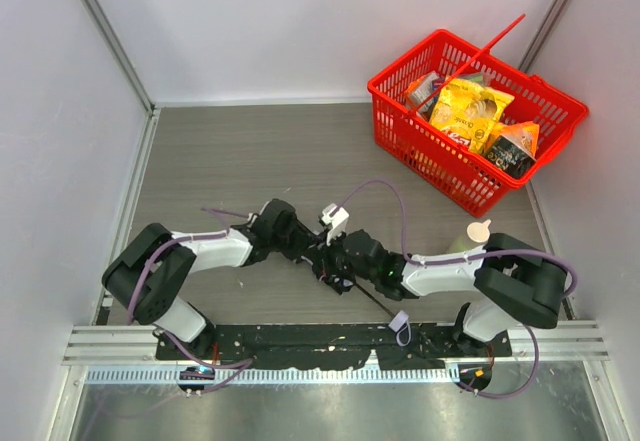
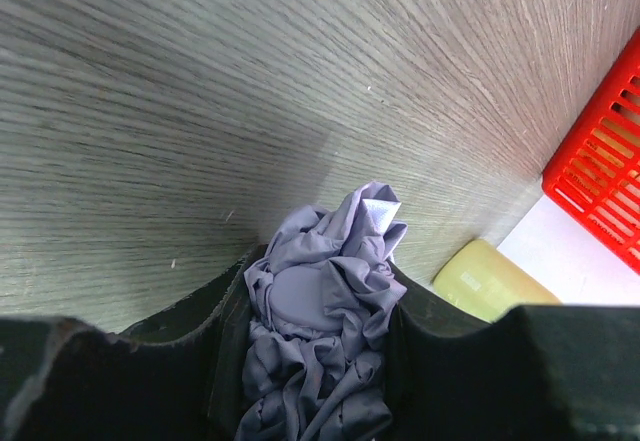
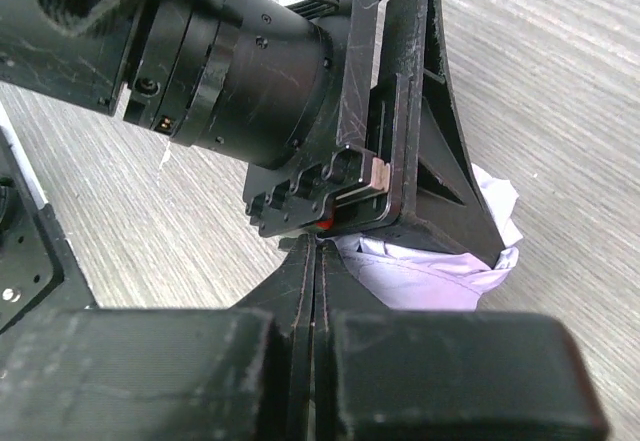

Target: Put away the umbrella

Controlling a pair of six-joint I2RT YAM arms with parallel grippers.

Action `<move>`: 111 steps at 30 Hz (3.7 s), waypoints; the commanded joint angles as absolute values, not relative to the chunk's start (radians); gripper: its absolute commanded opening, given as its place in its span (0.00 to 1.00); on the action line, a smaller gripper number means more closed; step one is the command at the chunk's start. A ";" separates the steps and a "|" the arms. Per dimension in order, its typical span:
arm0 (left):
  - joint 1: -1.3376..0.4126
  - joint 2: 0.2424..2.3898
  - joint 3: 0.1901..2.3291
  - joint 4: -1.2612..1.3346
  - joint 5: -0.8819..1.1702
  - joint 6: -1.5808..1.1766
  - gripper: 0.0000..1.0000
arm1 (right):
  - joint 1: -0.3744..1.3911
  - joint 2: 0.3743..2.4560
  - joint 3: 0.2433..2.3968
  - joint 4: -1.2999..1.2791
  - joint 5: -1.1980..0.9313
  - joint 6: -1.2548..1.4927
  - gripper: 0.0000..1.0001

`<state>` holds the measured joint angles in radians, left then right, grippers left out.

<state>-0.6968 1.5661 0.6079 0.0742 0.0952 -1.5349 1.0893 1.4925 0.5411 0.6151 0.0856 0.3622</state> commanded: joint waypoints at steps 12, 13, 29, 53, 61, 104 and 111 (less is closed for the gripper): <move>-0.644 1.634 0.571 -0.050 -0.020 -1.480 0.00 | 1.253 1.556 0.364 0.732 0.201 0.417 0.29; -0.643 1.617 0.589 -0.078 -0.037 -1.462 0.00 | 1.253 1.537 0.370 0.709 0.199 0.426 0.39; -0.607 1.040 0.857 -0.253 -0.353 -0.697 0.00 | 1.117 1.057 0.921 -0.210 0.229 0.391 0.59; -0.790 0.931 0.352 0.610 -0.350 -0.125 0.00 | 1.014 0.893 0.753 -0.184 0.216 0.462 0.60; -0.839 1.213 0.161 0.912 -0.433 -0.330 0.00 | 1.012 0.907 0.729 -0.164 0.210 0.469 0.60; -0.676 0.923 0.492 0.869 0.737 -0.850 0.07 | 1.012 1.120 0.701 0.390 -0.487 0.693 0.74; -0.675 0.806 0.511 0.585 0.516 -0.770 0.52 | 1.022 1.074 0.646 0.417 -0.302 0.735 0.41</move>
